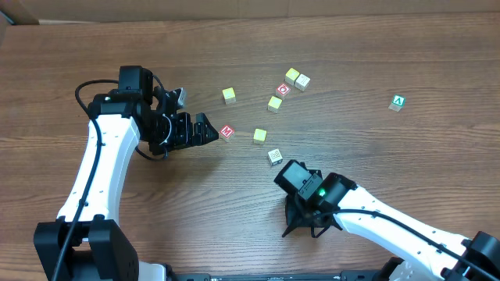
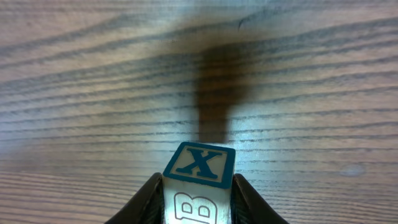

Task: Flip 4 blocks
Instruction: 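Carry the X block toward the front and set it down, then reach the left gripper to the red-lettered Y block and grasp it, then place the Y block beside the X block with the left gripper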

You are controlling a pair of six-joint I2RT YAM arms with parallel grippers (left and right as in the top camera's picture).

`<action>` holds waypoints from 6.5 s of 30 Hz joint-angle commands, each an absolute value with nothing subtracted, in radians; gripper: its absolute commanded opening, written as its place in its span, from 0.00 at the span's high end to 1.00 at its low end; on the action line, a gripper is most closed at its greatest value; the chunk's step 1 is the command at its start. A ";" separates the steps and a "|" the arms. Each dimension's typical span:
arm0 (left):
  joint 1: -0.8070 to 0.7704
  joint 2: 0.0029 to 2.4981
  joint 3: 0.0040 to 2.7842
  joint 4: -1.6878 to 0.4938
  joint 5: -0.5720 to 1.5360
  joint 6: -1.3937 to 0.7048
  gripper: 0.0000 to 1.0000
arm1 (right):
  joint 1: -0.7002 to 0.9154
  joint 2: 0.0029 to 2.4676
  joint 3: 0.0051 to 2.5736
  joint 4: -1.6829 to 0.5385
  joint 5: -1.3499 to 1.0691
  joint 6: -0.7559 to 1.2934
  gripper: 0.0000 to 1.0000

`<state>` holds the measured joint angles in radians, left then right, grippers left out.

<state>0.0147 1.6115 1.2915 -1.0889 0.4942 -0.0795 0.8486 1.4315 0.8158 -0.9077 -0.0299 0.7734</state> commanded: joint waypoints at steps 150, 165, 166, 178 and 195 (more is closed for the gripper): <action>-0.879 1.582 0.839 -0.557 0.123 -1.029 0.76 | 0.855 1.032 1.330 -1.562 0.181 1.001 0.29; -0.938 1.582 0.838 -0.541 0.123 -1.068 0.73 | 0.855 1.032 1.330 -1.565 0.163 1.023 0.28; -0.937 1.582 0.838 -0.541 0.123 -1.071 0.72 | 0.855 1.032 1.330 -1.565 0.163 1.023 0.29; -0.937 1.582 0.838 -0.538 0.111 -1.078 0.62 | 0.855 1.032 1.330 -1.566 0.163 1.023 0.29; -0.937 1.582 0.838 -0.492 0.077 -1.077 0.58 | 0.855 1.032 1.330 -1.565 0.163 1.023 0.29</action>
<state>-0.9344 1.5951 0.8482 -0.4995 0.1028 -1.0679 0.8524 1.0378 1.3037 -1.5658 0.1608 1.0168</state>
